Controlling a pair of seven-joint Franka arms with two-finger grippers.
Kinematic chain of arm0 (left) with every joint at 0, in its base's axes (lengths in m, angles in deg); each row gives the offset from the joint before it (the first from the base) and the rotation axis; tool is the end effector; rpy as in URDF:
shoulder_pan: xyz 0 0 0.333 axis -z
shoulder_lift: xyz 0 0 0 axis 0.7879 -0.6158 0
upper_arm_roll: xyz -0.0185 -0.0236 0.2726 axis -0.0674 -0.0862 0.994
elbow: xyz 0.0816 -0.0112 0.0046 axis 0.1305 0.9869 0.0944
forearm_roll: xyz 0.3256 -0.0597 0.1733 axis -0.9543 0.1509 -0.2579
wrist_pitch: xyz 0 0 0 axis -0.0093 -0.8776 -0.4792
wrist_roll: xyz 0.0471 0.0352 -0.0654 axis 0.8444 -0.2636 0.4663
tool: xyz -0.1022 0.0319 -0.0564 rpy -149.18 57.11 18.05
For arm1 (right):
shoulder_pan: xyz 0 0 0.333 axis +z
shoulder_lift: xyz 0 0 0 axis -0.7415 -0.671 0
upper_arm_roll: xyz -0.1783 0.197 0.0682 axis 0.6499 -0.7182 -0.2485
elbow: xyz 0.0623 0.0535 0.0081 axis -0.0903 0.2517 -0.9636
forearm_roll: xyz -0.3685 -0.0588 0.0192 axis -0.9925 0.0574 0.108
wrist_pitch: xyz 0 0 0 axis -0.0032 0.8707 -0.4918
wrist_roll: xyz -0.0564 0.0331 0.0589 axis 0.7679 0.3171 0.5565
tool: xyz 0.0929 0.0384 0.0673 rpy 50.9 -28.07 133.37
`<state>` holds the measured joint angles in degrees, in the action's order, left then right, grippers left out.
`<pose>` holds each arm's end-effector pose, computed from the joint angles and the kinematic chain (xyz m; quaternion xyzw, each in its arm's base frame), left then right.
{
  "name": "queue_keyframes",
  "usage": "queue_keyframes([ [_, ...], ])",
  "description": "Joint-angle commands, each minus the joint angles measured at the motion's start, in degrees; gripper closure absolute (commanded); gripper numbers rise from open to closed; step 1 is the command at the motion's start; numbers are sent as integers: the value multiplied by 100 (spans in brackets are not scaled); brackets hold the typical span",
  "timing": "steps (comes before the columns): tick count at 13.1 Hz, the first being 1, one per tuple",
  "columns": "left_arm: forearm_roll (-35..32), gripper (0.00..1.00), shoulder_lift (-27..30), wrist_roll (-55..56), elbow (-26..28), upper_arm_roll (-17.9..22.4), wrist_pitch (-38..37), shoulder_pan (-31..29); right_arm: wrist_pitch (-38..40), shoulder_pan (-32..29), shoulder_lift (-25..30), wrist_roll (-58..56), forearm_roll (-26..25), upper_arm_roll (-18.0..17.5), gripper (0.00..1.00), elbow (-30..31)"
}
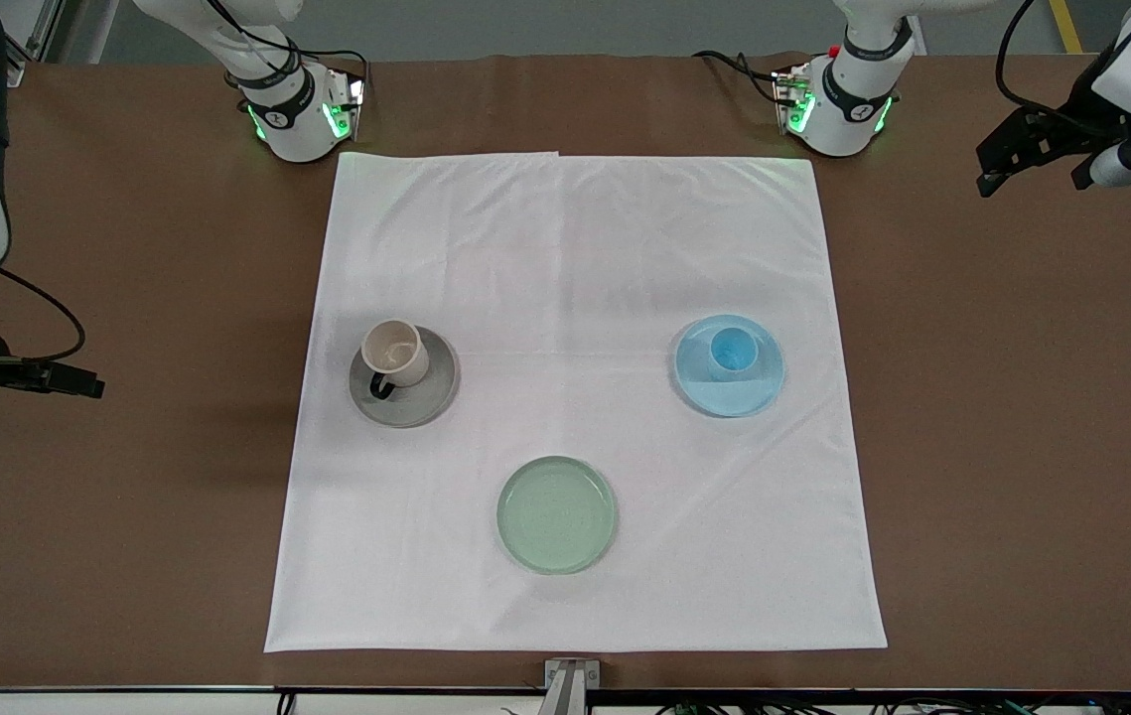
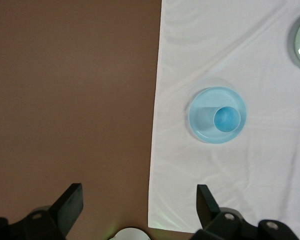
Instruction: Place blue cup in blue plate and white mug in gray plate
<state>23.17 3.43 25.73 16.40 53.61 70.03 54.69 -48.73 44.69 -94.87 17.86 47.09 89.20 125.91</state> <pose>0.4733 -0.0751 0.6109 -0.9996 -0.0232 -0.0041 0.0168 0.6135 -0.0801 0.4508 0.9973 -0.0593 -0.0440 0.0024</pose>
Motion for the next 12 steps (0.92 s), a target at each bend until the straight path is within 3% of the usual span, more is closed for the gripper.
queue_keyframes([
  [1,51,0,-5,-106,17,18,75,-24,268,-44,-43,-15,-91,-92,0,-404],
  [7,51,0,-22,-106,18,18,66,-24,785,-8,246,20,103,-127,0,-423],
  [12,60,0,-31,-106,-9,18,83,-24,577,299,1221,28,24,-127,0,735],
])
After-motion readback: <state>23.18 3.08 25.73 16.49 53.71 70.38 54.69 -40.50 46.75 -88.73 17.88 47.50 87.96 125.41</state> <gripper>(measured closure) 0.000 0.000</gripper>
